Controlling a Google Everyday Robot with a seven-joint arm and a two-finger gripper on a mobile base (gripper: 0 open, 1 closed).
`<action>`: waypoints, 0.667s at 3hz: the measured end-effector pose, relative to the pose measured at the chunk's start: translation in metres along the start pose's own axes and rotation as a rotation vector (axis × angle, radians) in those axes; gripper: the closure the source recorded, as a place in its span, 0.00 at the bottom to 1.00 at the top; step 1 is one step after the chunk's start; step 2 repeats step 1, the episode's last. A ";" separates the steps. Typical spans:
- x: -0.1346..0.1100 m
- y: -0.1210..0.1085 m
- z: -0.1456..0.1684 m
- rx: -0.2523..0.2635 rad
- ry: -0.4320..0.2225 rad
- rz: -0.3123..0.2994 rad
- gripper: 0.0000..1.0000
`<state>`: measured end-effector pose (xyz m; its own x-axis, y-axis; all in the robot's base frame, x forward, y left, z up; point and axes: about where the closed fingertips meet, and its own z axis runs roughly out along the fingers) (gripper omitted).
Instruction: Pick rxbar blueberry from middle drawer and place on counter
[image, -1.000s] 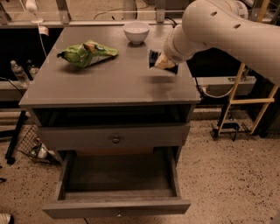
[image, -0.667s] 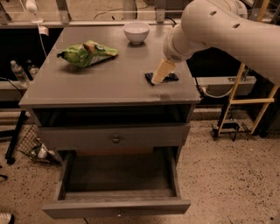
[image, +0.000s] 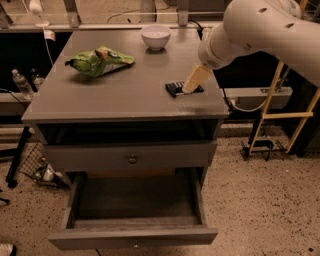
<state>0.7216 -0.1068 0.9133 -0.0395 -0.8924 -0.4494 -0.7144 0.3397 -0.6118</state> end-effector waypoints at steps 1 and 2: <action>0.030 -0.015 -0.014 0.018 -0.004 0.060 0.00; 0.030 -0.015 -0.014 0.018 -0.004 0.060 0.00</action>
Offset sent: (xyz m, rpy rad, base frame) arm 0.0000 0.0000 0.0000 0.0000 0.0000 0.0000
